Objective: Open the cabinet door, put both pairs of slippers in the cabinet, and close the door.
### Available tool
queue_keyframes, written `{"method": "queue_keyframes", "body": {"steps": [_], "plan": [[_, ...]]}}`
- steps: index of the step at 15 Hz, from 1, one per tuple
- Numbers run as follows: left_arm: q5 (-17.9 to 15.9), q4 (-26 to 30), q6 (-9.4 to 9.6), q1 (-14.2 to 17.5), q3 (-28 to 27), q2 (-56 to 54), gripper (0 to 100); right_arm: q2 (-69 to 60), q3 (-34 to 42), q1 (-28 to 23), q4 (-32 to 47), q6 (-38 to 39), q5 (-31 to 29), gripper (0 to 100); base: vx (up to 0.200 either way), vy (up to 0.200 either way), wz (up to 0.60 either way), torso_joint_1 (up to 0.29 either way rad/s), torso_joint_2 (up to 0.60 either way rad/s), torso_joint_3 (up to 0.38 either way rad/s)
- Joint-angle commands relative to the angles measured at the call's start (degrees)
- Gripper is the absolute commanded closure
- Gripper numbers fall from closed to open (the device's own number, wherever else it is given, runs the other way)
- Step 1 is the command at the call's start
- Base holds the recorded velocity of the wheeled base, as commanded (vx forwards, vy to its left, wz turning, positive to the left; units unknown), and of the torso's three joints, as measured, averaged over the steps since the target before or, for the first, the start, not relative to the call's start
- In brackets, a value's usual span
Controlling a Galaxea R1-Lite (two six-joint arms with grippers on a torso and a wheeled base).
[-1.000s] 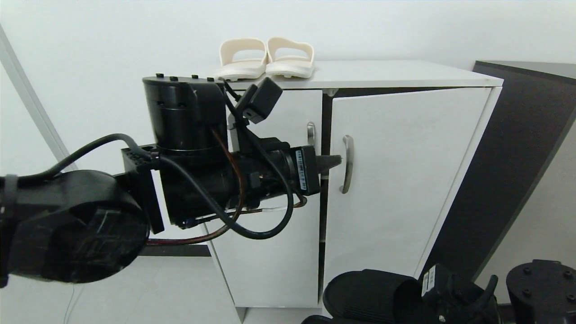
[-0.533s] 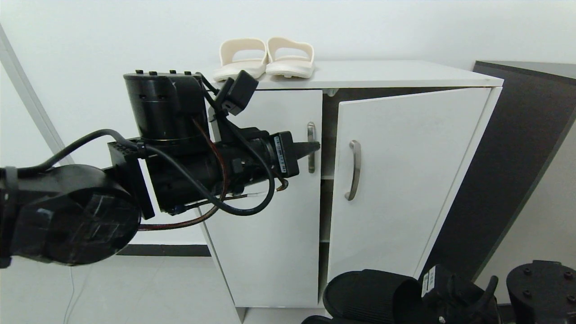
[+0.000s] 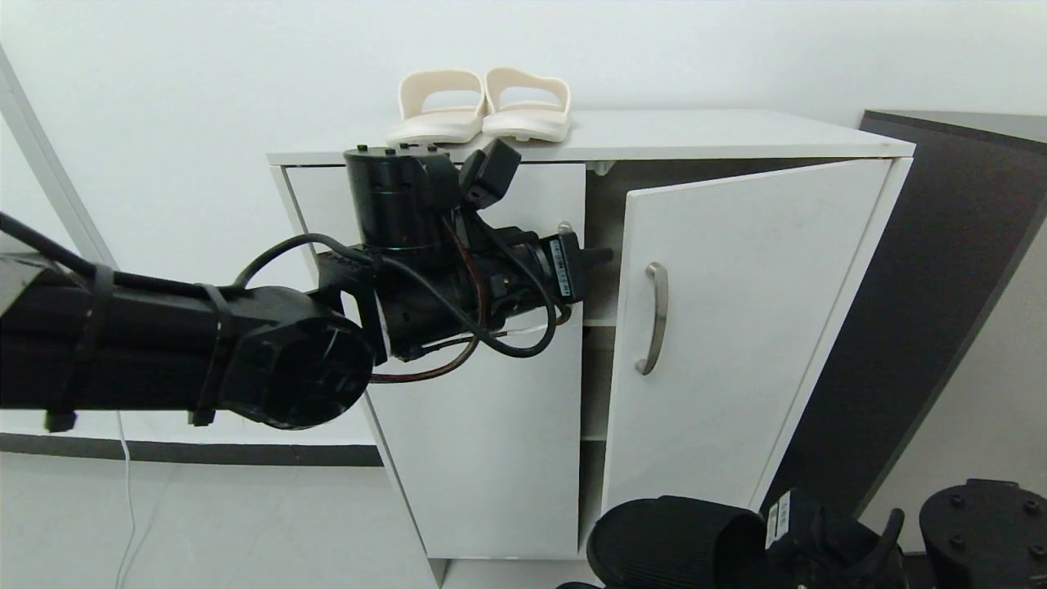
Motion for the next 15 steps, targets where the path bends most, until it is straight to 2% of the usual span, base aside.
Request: {"method": "queue_keyframes", "body": {"steps": [1,5,9,11,13,14,15], "plan": [[-0.01,0.01,-0.12,-0.67,-1.00,2.15,100,0.38,0.15,0.03,-0.07,-0.03,0.03,100,0.000,0.000,0.00,0.000,0.00,0.000],[-0.45,-1.92,-0.12,-1.03,-2.06,4.35,100,0.38,0.50,0.03,0.11,-0.03,-0.06,100,0.000,0.000,0.00,0.000,0.00,0.000],[-0.45,-2.01,-0.91,-1.55,-1.79,4.17,100,0.29,0.94,1.78,0.28,-0.03,-0.06,100,-0.200,0.000,0.00,0.001,0.00,0.000],[-0.37,-2.01,-0.91,-3.49,-1.79,4.00,100,0.03,1.47,2.22,0.28,0.06,0.03,100,-0.200,0.000,0.00,0.000,0.00,0.000],[-0.37,-4.38,-0.56,-10.61,-1.97,4.35,100,-0.06,1.55,2.75,0.20,0.06,0.03,100,-0.200,0.000,0.00,0.002,0.00,0.005],[-0.37,-6.05,-0.65,-13.07,-2.50,5.23,100,-0.06,1.55,2.75,0.20,0.06,0.03,100,-0.200,0.000,0.00,0.002,0.01,-0.002],[-0.28,-6.58,-0.65,-13.86,-3.37,5.84,100,-0.06,1.64,2.75,0.11,0.06,0.03,100,-0.200,0.000,0.00,0.007,0.01,0.007]]}}
